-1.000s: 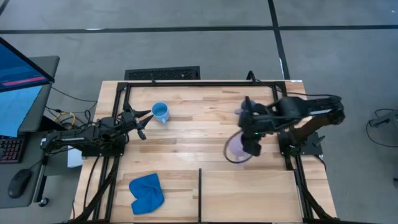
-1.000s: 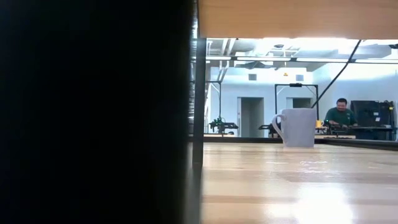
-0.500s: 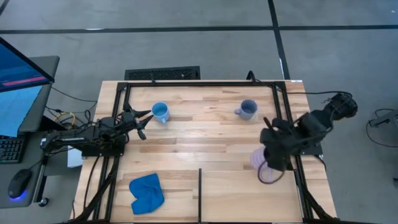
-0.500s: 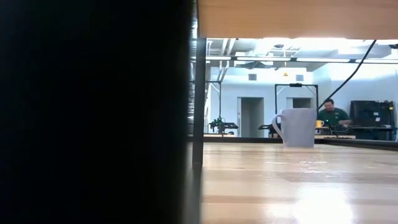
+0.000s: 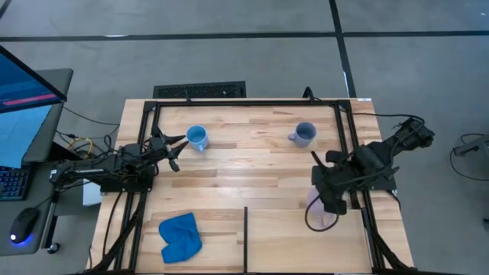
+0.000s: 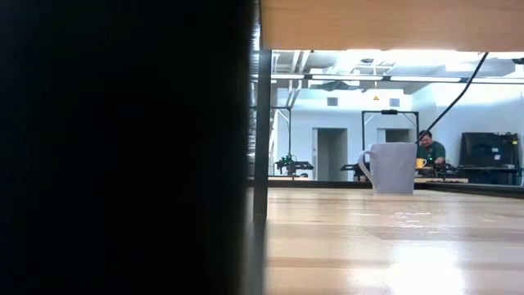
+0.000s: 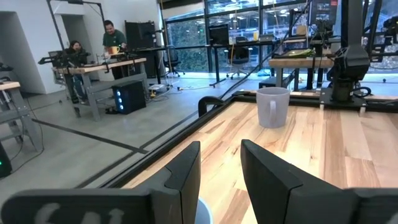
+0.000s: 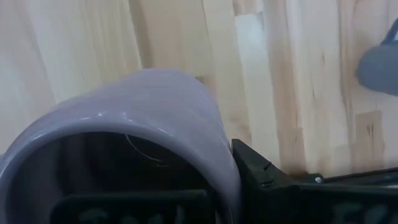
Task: Stack small to large cups/mugs on shelf
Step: Put the purple mug on the shelf
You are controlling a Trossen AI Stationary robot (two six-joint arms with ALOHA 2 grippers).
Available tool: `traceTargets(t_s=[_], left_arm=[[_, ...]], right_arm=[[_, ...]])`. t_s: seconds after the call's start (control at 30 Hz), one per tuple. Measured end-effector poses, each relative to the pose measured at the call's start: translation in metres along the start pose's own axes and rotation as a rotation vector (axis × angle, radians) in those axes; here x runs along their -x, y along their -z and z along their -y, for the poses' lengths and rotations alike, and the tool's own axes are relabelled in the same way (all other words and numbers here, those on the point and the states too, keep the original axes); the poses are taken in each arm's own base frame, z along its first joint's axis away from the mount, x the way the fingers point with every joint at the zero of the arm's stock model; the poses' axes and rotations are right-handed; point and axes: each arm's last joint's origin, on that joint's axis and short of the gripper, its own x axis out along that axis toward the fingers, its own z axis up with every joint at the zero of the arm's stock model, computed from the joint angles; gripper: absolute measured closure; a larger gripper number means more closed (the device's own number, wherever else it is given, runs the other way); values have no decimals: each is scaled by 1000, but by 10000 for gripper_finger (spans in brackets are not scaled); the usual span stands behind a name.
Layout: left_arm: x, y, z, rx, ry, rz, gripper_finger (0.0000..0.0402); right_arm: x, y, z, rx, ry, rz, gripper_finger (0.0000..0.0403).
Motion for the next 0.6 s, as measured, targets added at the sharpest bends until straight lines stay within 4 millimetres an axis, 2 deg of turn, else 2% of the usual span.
traceTargets(t_s=[0.2, 0.6], left_arm=[[0, 0, 0, 0, 0, 0, 294], [0, 0, 0, -5, 5, 0, 294]], right_arm=[[-2, 1, -5, 60, -65, -54, 362], [21, 45, -20, 198, -142, 1, 362]])
